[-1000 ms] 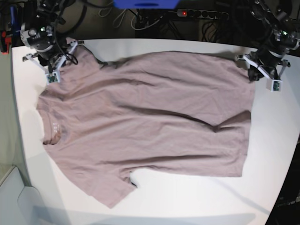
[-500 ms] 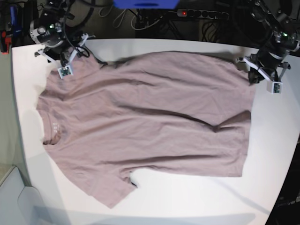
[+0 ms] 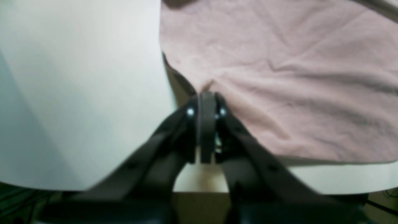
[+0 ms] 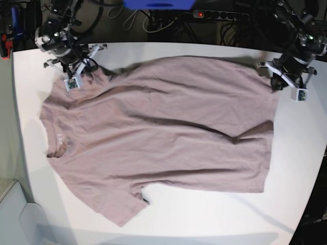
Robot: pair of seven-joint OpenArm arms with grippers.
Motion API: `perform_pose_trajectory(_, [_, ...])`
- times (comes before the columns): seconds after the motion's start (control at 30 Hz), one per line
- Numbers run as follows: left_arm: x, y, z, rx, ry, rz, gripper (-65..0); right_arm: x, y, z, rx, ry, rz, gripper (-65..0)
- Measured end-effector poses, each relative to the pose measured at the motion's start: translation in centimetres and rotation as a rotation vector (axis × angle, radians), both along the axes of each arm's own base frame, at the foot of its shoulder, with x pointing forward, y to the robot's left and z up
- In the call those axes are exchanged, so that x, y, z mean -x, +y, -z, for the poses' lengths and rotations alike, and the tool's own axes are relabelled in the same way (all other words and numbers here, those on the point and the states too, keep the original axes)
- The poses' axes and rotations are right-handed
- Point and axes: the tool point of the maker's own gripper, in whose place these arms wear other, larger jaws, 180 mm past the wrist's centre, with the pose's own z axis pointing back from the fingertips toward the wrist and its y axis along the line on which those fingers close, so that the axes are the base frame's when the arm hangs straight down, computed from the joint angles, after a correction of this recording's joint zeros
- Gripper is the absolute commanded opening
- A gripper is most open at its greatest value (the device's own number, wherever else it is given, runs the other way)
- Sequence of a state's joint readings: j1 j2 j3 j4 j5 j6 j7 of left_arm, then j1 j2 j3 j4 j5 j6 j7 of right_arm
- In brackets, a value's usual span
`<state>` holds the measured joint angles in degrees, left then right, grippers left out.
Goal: Layout the t-shirt on the table in an organized manner, then fold the t-shirt properly
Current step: 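Lift the hem with both grippers and carry it over toward the collar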
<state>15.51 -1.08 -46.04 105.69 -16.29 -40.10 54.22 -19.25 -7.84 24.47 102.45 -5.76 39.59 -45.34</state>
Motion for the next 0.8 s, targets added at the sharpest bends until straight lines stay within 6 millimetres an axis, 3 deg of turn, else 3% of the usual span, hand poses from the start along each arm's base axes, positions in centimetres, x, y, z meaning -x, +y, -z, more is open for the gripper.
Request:
perform_pose_trajectory(0.17, [-0.2, -0.1, -0.6, -0.010, -0.011, 0.005, -64.8, 0.9, -1.1, -1.2, 0.084, 0.042, -0.014, -65.0])
perform_pose_trajectory(0.23, [-0.5, -0.2, -1.8, -0.028, -0.043, 0.012, -64.8, 1.1, -2.1, -2.4, 0.139, 0.039, -0.013, -65.0])
perform_pose_trajectory(0.4, [-2.1, -1.9, -6.0, 0.017, -0.198, 0.059, -64.8, -4.1, -2.9, -7.0, 0.185, -0.151, -0.027, -65.0])
perform_pose_trajectory(0.63, [-4.5, -1.6, -8.7, 0.011, -0.289, 0.092, -64.8, -8.4, -5.6, -10.7, 0.281, -0.260, -0.030, -65.0])
perform_pose_trajectory(0.8, [-7.6, -1.4, -11.8, 0.004, -0.402, 0.087, -64.8, -12.8, -6.6, -15.2, 0.321, -0.410, -0.028, -65.0])
